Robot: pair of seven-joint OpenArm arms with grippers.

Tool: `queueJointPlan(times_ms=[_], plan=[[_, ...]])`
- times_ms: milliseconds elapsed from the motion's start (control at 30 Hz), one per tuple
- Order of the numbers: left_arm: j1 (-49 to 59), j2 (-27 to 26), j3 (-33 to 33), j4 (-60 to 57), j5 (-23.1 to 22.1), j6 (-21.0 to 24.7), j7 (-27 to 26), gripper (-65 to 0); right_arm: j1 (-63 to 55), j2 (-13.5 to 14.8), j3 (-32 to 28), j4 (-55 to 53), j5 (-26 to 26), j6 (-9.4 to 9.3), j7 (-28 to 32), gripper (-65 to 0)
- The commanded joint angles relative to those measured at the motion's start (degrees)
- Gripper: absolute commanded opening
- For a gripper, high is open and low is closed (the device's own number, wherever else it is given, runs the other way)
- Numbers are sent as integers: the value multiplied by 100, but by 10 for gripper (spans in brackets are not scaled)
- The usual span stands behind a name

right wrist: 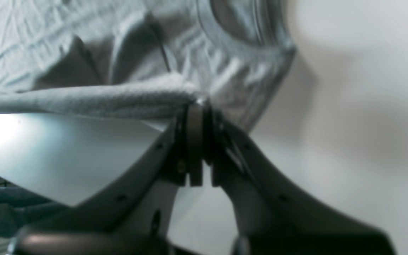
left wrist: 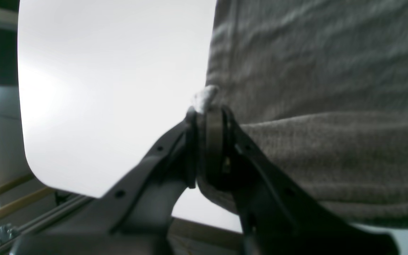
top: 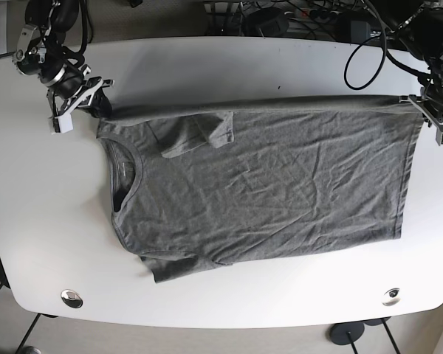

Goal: Fold the T-shirt properly
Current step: 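Swing the shirt down with both grippers to spread it flat, then release the shirt and grasp its hem corners with both grippers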

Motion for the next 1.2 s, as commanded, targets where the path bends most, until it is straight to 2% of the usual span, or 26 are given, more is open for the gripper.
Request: queueJointPlan(times_ms=[33, 133, 267, 400, 433, 500, 567, 600, 667, 767, 833, 967, 1033, 1100, 1133, 1200], plan=[[139, -127, -24, 133, -15, 12, -77, -644, -210, 83, 65, 127, 89, 26, 146, -634], [499, -119, -147, 133, -24, 12, -112, -644, -588, 83, 65, 127, 89, 26, 163, -634], [903, 110, -490, 133, 29, 12, -534, -644, -939, 65, 65, 136, 89, 26, 172, -633], [1000, 119, -507, 125, 29, 12, -543, -633, -1010, 65, 65, 136, 89, 26, 181, -629], [991, 119, -498, 116, 29, 12, -526, -575, -1010, 65, 65, 188, 89, 26, 181, -620], [983, 119, -490, 116, 29, 12, -526, -422, -1027, 65, 74, 355, 89, 9, 154, -528], [886, 119, -437, 142, 29, 12, -526, -287, -1062, 57, 206, 531, 89, 0, 163, -380], [824, 92, -296, 142, -6, 12, -526, -247, -1054, -84, 408, 619, 98, 17, 163, -270], [675, 75, -164, 239, -147, 12, -552, -253, -746, -207, 725, 654, 98, 17, 163, -152], [253, 4, -129, 494, -586, 12, -534, -253, 37, -146, 786, 540, -25, -9, 146, -147], [-152, 4, 3, 494, -648, 12, -543, -253, 652, -58, 637, 259, -201, -18, 137, -147], [-934, 13, 724, 195, 47, 12, -552, -253, 2023, 153, 223, -550, -640, -18, 137, -147], [-1382, 22, 1031, -42, 433, 12, -552, -253, 2964, 224, -40, -1517, -1098, 9, 146, -147], [-1664, 31, 1137, -227, 636, 12, -552, -253, 3702, 338, -111, -2414, -1572, 26, 207, -147], [-1752, 31, 1163, -315, 680, 12, -552, -253, 4045, 347, -163, -2915, -1801, 70, 286, -147], [-1901, 31, 1163, -500, 706, 12, -561, -253, 4722, 417, -392, -4058, -2320, 492, 726, -147]])
